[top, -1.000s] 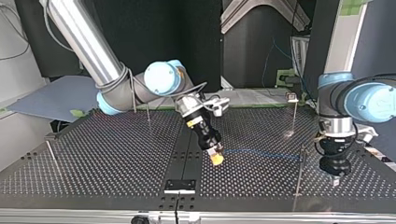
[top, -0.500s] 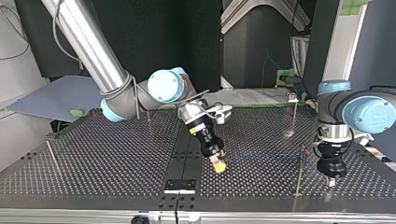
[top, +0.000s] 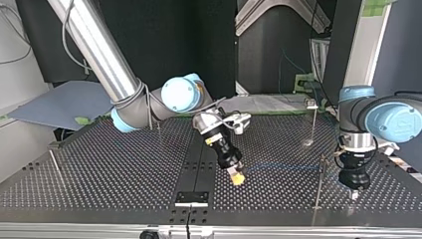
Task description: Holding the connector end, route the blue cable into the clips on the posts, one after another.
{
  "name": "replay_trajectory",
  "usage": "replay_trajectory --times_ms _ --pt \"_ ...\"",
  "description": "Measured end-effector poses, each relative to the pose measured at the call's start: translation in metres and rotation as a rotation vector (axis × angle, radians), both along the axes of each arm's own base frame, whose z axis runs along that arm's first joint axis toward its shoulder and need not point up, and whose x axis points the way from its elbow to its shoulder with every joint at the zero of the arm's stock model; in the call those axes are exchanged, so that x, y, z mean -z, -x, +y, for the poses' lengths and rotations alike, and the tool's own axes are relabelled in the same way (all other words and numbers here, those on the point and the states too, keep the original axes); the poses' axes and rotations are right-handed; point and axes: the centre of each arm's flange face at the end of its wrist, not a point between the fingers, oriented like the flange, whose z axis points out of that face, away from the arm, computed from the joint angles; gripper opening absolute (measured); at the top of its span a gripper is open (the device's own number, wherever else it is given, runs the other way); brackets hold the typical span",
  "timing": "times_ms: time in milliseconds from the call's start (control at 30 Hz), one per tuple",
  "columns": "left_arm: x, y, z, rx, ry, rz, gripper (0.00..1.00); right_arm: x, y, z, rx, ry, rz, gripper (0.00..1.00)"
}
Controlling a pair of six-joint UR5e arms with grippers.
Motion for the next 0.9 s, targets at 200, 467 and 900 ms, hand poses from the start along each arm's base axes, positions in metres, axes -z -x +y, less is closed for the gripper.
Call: replay_trajectory --times_ms 200,467,900 --pt "0.000 0.000 0.001 -0.004 0.000 0.002 0.00 -0.004 -0.004 0.005 -0.006 -0.003 -0.001 0.00" --pt "0.001 0.001 0.001 -0.012 -0.010 0.008 0.00 -0.002 -0.014 0.020 -0.022 -0.012 0.006 0.00" --pt "-0.001 0.003 0.004 -0.040 -0.022 0.013 0.00 0.002 -0.016 0.025 -0.024 -0.026 0.030 0.00"
